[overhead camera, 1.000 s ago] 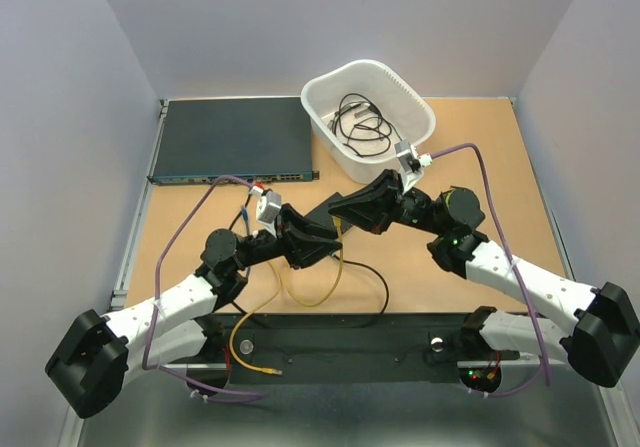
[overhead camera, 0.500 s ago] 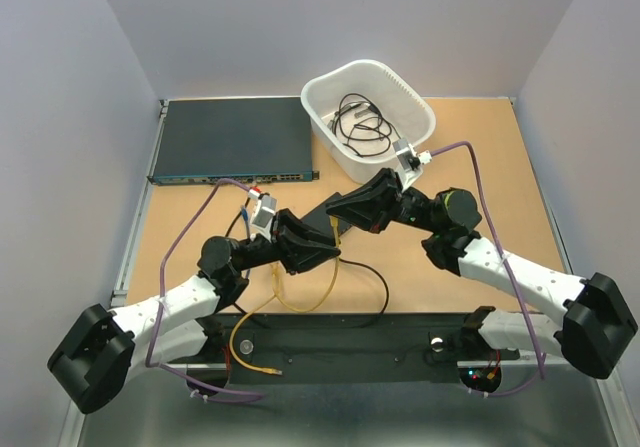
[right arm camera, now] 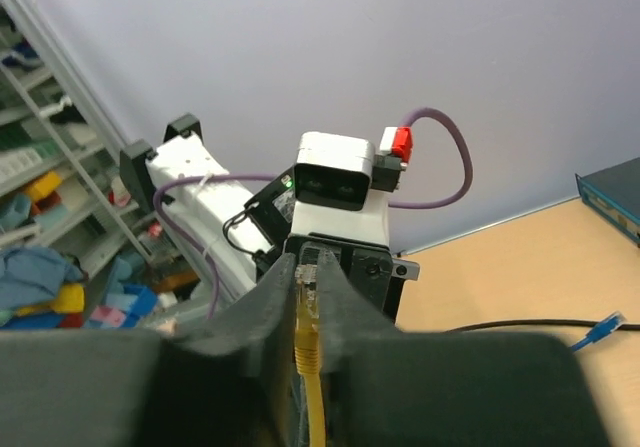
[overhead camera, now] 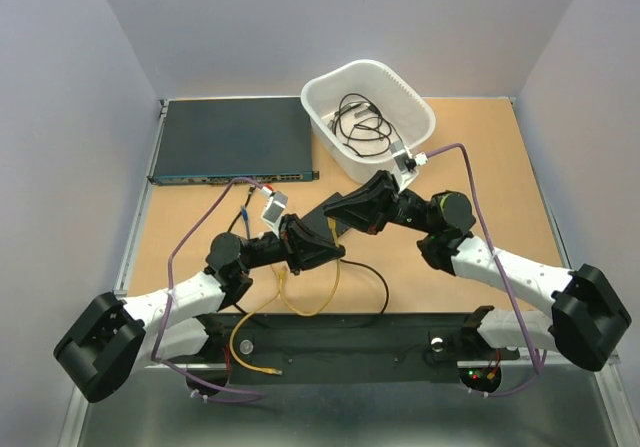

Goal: Insert the plug into the switch port

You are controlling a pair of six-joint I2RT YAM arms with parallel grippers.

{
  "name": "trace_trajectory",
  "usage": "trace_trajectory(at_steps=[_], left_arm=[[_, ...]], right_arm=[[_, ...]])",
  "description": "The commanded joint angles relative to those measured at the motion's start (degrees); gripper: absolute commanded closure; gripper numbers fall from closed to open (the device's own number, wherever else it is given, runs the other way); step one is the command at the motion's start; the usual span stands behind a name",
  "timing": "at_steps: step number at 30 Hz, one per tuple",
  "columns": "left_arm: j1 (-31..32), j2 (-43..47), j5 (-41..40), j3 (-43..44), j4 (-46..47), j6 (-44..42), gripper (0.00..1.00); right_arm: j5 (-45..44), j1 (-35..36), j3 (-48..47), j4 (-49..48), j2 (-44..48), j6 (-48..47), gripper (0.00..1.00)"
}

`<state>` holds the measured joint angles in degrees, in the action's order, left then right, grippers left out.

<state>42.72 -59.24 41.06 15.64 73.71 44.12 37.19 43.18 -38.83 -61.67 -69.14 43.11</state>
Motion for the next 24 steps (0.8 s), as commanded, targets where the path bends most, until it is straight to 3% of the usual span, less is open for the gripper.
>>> trace_trajectory(at_steps=[1,2,4,6,13,14,16,24], left_arm=[[0.00,5.34,-4.13,2.89,6.22,-3.84,1.00],[0.00,6.58,-7.10,3.43,-2.09,-5.52,1.00],[0.00,10.26,-10.80,4.74,-9.87,-9.64,1.00],[0.00,12.39,-16.95,5.63,-19.63,-11.59,1.00],[0.70,13.19,-32.34,9.40,-35.29,-14.76,1.00],[0.96,11.71,-35.75,10.45,-37.57,-14.76,1.00],[2.28,9.86,-39.02,12.04,-39.34,-14.50,1.00],[6.59,8.35,-50.11,14.77,-43.39,-13.71,1.00]], right_arm=[[-1.23,0.07,0.42,-2.25,1.29,-0.13,0.72],[-3.59,-0.28,0.25,-0.23,2.60,-1.44,0.48],[-7.37,-0.29,-1.24,10.44,4.80,-6.60,0.17],[-12.56,-0.29,-2.12,19.42,8.22,-10.22,0.01],[-26.72,-0.29,-6.16,39.41,14.39,-19.91,0.05],[-28.04,0.06,-7.30,40.39,14.39,-20.69,0.13],[-30.15,1.20,-8.36,42.41,13.95,-21.75,0.17],[-44.91,10.78,-14.16,45.85,6.22,-30.45,0.22]])
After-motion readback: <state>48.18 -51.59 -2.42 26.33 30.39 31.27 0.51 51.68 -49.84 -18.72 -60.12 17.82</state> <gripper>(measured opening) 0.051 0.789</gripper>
